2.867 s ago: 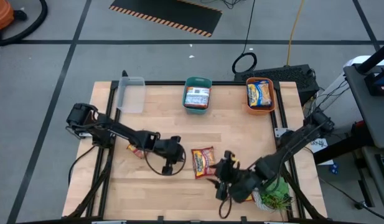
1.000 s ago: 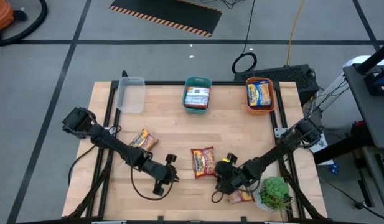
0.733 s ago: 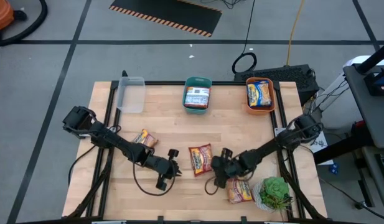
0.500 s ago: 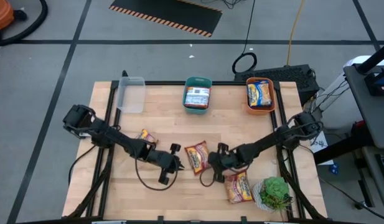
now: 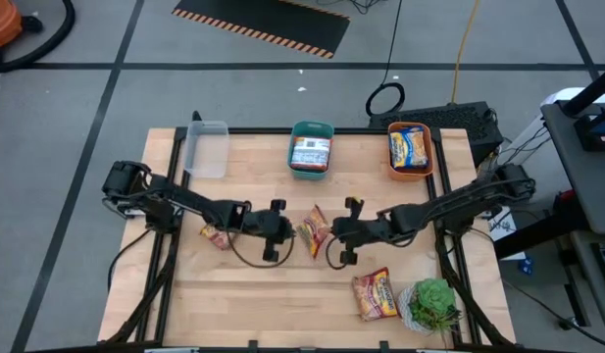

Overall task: Sort Maruchan noodles
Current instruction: Put the middle red noodle pack into the transparent bin

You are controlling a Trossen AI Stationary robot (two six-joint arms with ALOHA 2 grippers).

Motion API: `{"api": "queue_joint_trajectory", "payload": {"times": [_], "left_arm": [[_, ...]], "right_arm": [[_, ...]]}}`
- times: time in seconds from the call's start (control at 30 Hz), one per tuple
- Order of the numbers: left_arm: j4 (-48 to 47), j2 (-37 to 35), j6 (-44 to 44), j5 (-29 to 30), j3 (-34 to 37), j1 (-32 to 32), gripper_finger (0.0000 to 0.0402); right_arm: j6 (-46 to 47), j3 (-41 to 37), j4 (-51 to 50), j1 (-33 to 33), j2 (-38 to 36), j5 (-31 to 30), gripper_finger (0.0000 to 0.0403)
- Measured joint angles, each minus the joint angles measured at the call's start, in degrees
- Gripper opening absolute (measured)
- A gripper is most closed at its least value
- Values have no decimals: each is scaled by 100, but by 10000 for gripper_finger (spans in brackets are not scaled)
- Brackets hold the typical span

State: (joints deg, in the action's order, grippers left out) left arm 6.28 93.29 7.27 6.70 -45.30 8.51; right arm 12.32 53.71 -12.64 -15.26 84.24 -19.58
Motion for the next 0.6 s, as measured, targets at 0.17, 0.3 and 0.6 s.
{"api": "queue_joint_trajectory", "payload": {"times": [0.17,0.3,0.6], "left_arm": [[162,-323,-5,86,2,-402,42],[218,-714,-28,90,0,-676,42],[282,-1391,-48,-17,7,-967,69]], "right_arm": [[-700,2,-8,2,-482,-281,1],[-1342,2,14,0,-803,-558,1],[-2786,11,177,40,-1432,-749,0]]}}
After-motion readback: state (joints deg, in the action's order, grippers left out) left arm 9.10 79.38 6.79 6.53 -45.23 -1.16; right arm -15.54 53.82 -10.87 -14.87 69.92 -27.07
